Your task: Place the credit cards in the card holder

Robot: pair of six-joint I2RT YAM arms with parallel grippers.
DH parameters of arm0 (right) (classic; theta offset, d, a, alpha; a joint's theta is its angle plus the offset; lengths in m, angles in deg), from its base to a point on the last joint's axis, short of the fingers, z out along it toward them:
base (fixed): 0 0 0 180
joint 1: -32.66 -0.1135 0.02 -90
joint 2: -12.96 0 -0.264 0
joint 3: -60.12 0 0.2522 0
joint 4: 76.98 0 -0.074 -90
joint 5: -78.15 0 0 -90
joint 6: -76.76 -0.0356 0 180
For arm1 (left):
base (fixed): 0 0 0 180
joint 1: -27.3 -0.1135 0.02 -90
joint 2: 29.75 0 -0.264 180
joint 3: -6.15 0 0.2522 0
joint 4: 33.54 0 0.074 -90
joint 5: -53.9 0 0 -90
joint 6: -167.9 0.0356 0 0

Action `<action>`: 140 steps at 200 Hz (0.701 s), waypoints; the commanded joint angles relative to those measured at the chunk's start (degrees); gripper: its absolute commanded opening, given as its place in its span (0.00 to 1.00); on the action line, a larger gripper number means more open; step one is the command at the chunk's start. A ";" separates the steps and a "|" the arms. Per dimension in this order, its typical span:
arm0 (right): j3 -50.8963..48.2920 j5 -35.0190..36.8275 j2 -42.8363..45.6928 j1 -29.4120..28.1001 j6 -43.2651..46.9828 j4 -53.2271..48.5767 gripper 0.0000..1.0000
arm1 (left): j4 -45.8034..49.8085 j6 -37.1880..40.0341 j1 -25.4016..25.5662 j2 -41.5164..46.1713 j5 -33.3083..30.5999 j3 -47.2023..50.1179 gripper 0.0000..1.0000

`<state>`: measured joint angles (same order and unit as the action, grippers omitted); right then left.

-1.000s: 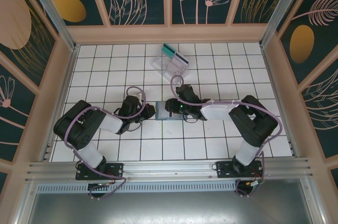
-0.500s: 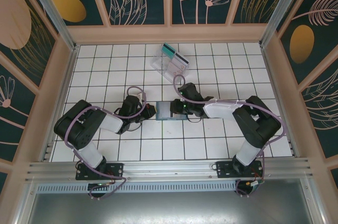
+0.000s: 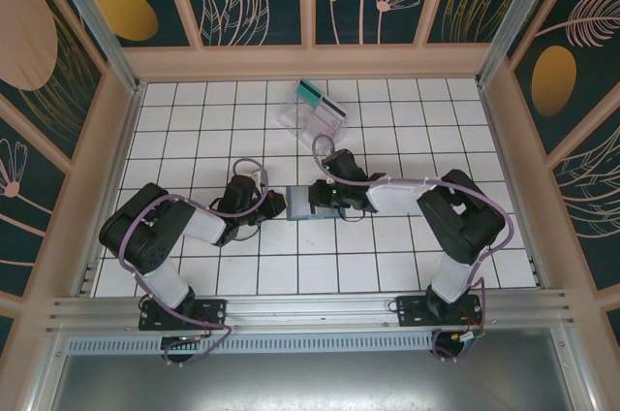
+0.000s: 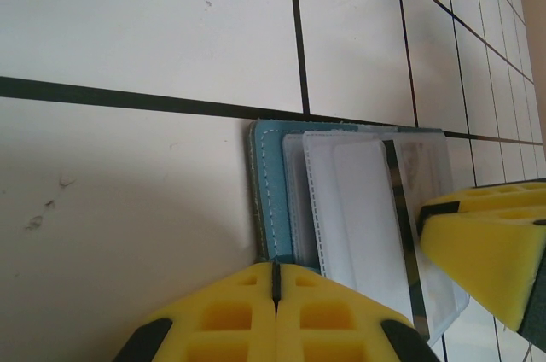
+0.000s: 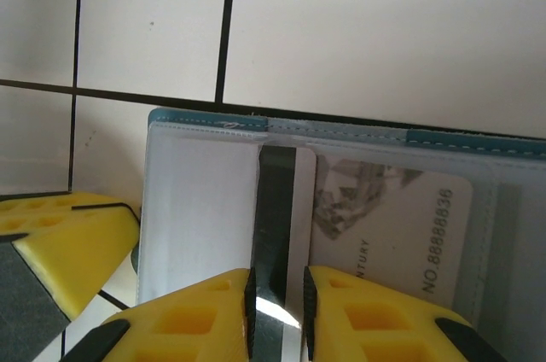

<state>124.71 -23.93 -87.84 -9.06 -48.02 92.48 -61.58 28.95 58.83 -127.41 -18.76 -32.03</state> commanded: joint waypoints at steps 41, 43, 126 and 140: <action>5.76 -1.67 -4.23 -2.44 2.30 -3.25 0.24 | 9.97 -0.20 2.09 -3.23 4.10 2.06 0.00; 5.92 -1.64 -4.28 -2.61 2.43 -3.23 0.24 | 9.98 -0.23 2.12 -3.16 4.04 2.09 0.00; 4.15 0.60 1.28 -2.13 4.72 -4.80 0.31 | 12.95 1.16 2.12 -1.83 3.30 1.47 0.00; 3.99 3.14 3.51 -1.15 5.85 -7.34 0.32 | 15.86 2.22 2.08 -0.07 2.50 0.74 0.00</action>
<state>129.28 -23.65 -89.56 -10.59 -44.85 88.83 -60.79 29.45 58.83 -127.11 -18.71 -32.23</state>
